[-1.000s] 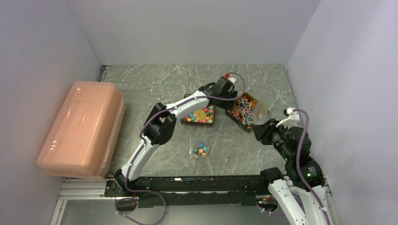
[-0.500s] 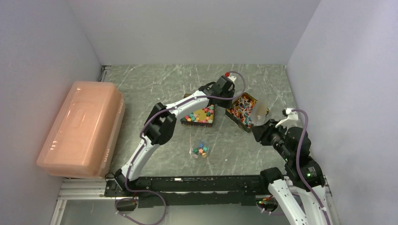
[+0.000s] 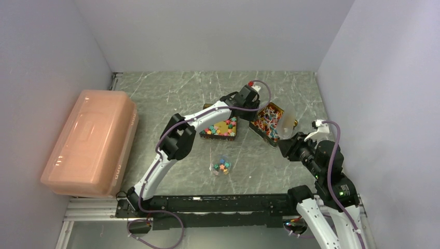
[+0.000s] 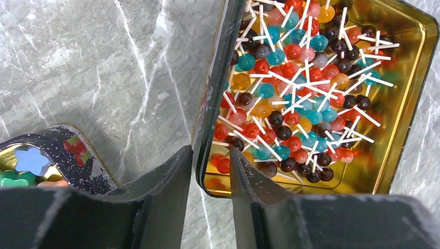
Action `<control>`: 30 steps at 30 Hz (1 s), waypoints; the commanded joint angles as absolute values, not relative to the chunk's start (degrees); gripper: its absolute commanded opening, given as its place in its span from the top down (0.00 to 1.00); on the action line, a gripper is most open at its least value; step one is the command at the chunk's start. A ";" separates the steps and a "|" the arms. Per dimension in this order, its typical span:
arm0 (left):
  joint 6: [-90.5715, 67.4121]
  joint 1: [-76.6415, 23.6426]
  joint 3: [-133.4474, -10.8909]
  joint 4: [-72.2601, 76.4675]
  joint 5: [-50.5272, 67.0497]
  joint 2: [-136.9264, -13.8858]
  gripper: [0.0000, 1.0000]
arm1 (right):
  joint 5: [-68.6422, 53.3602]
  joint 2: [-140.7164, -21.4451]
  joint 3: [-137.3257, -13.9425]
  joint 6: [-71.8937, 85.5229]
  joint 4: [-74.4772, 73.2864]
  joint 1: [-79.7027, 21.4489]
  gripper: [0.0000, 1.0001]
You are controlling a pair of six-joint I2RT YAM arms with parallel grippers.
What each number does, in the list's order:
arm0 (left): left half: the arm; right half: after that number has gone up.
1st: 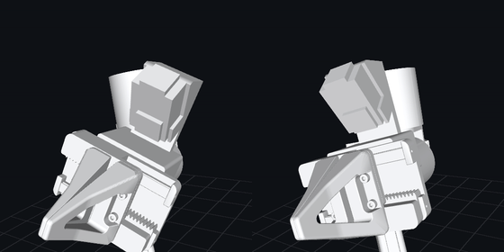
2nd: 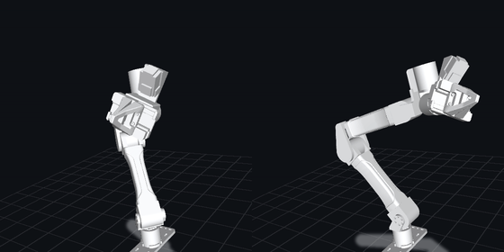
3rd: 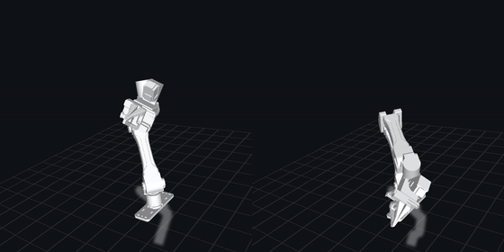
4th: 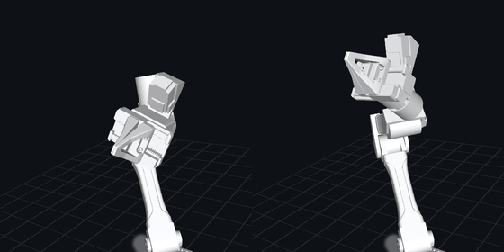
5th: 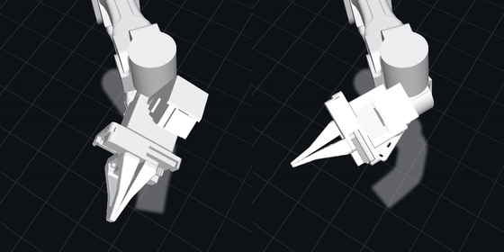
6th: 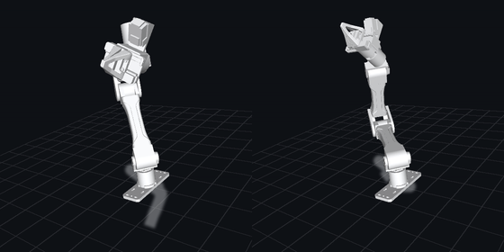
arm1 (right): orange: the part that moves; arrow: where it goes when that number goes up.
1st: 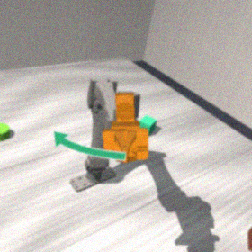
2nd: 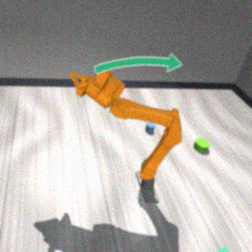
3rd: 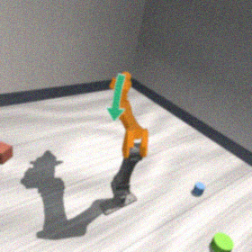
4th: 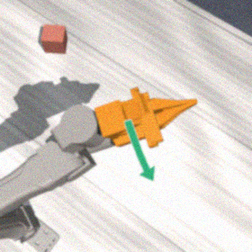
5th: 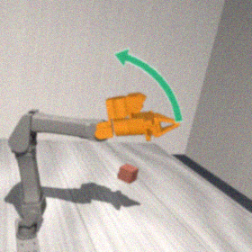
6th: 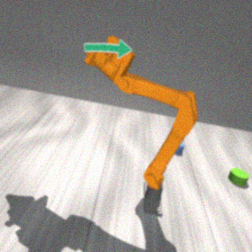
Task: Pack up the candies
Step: Move the storage box to the center of the board.
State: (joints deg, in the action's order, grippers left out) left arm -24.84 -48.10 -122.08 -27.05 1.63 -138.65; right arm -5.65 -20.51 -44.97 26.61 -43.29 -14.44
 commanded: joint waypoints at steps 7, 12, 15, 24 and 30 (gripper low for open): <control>-24.10 -48.43 -120.54 -26.61 0.13 -139.55 0.78 | -6.86 -20.25 -45.57 26.55 -41.09 -14.49 1.00; -23.58 -48.43 -119.03 -27.18 0.13 -139.14 0.93 | -7.03 -20.13 -45.43 26.51 -41.04 -14.47 1.00; -23.64 -48.39 -117.52 -27.59 -1.93 -138.24 1.00 | -7.03 -20.05 -45.44 26.45 -41.04 -14.49 1.00; -24.68 -48.51 -108.89 -29.53 -6.16 -130.57 1.00 | -7.37 -20.76 -45.59 26.01 -40.87 -14.49 1.00; -26.87 -48.45 -102.50 -32.09 -7.71 -126.90 1.00 | -7.34 -20.77 -45.39 25.93 -40.58 -14.50 1.00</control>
